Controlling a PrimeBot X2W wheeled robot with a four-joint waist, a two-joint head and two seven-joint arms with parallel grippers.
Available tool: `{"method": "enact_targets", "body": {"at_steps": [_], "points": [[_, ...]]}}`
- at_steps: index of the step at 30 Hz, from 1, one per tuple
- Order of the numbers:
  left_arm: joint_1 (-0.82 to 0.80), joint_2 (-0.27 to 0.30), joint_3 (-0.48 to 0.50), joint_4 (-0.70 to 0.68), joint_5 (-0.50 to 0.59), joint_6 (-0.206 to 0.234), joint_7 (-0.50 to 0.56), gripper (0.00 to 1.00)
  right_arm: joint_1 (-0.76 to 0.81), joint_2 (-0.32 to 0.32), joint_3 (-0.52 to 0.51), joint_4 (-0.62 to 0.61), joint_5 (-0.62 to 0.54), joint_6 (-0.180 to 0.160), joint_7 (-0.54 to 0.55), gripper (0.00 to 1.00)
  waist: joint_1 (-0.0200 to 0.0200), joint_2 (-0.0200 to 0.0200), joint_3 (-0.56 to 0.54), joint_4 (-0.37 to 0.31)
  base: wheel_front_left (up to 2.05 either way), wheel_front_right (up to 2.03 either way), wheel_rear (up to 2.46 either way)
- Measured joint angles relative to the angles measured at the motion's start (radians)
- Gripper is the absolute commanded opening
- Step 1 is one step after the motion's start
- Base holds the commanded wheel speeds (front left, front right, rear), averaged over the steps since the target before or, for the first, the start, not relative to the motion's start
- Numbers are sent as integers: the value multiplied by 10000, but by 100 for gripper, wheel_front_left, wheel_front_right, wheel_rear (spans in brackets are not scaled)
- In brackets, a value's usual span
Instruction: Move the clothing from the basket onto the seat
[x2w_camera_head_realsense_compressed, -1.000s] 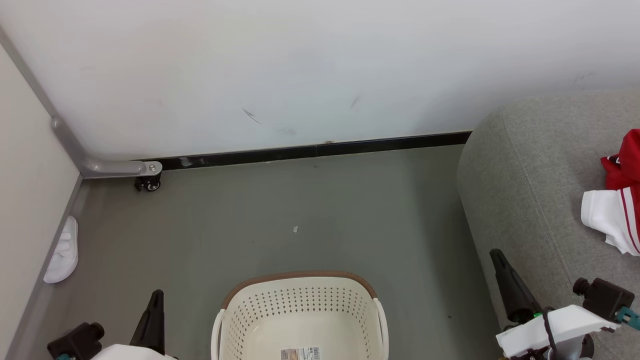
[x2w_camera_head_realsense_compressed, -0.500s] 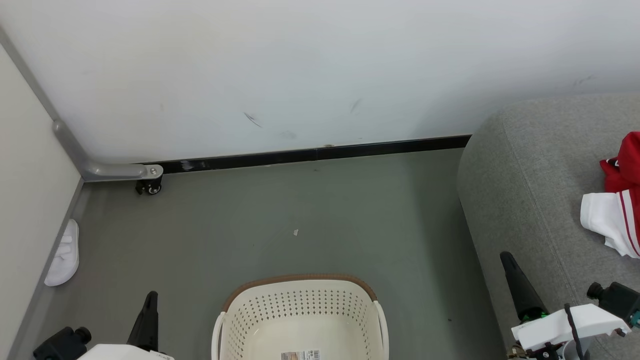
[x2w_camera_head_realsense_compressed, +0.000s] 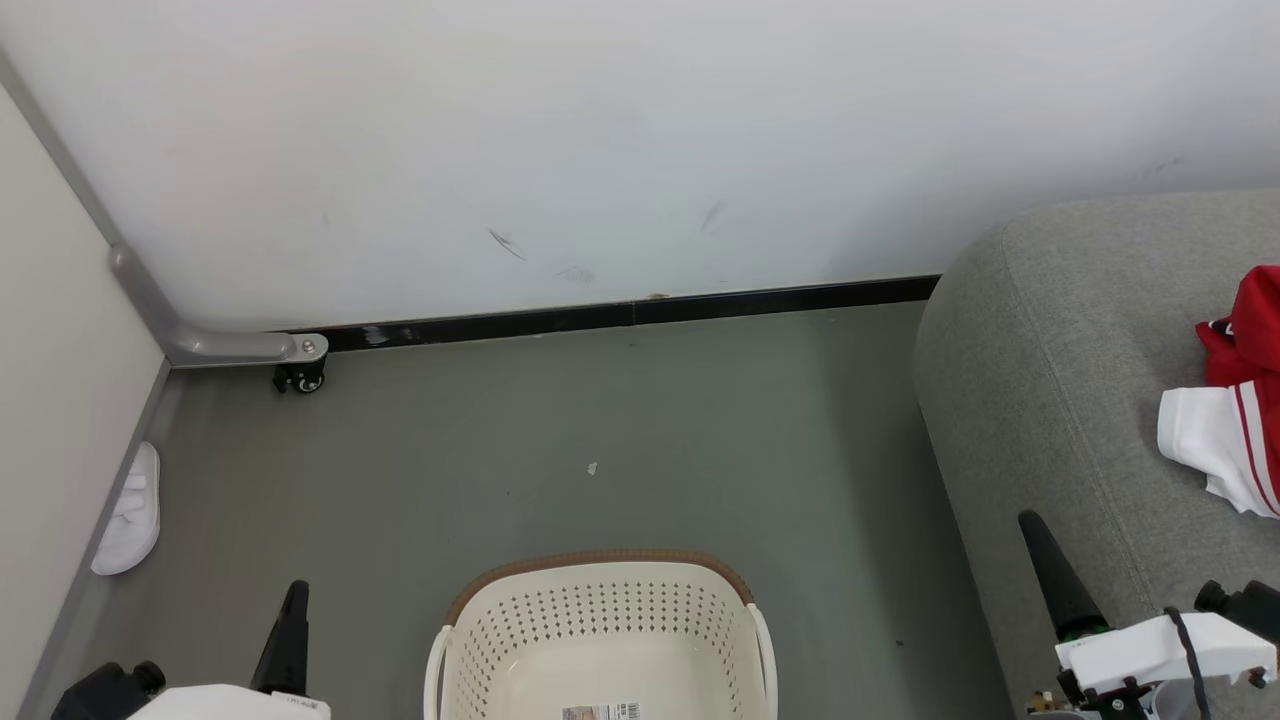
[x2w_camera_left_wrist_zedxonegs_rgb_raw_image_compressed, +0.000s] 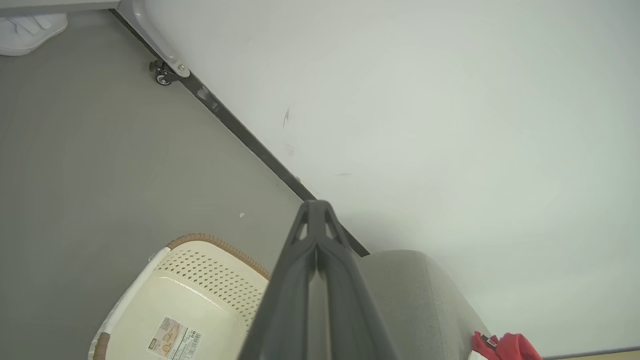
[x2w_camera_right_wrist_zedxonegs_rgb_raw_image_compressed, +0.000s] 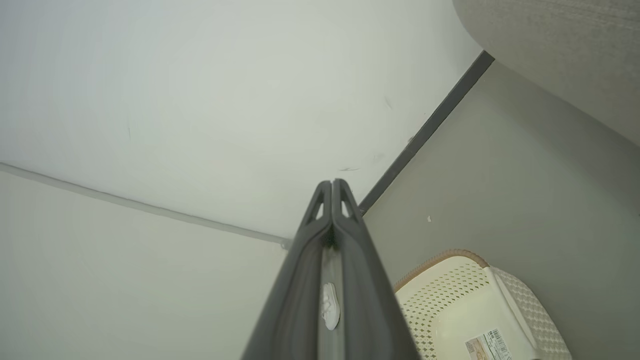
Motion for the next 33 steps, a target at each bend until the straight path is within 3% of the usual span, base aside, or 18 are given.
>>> {"method": "enact_targets", "body": {"at_steps": [11, 33], "points": [[-174, -79, 213, 27, -1198, -173, 343, 0, -31, -6, -125, 224, 1388, 0, 307, 0, -41, 0, 37, 2, 0, 0, 0], [-383, -140, 704, 48, -3952, -439, 1110, 0, -268, -12, -619, 583, 4560, -2, 938, 0, -49, 0, -3, 7, 0, 0, 0]]}}
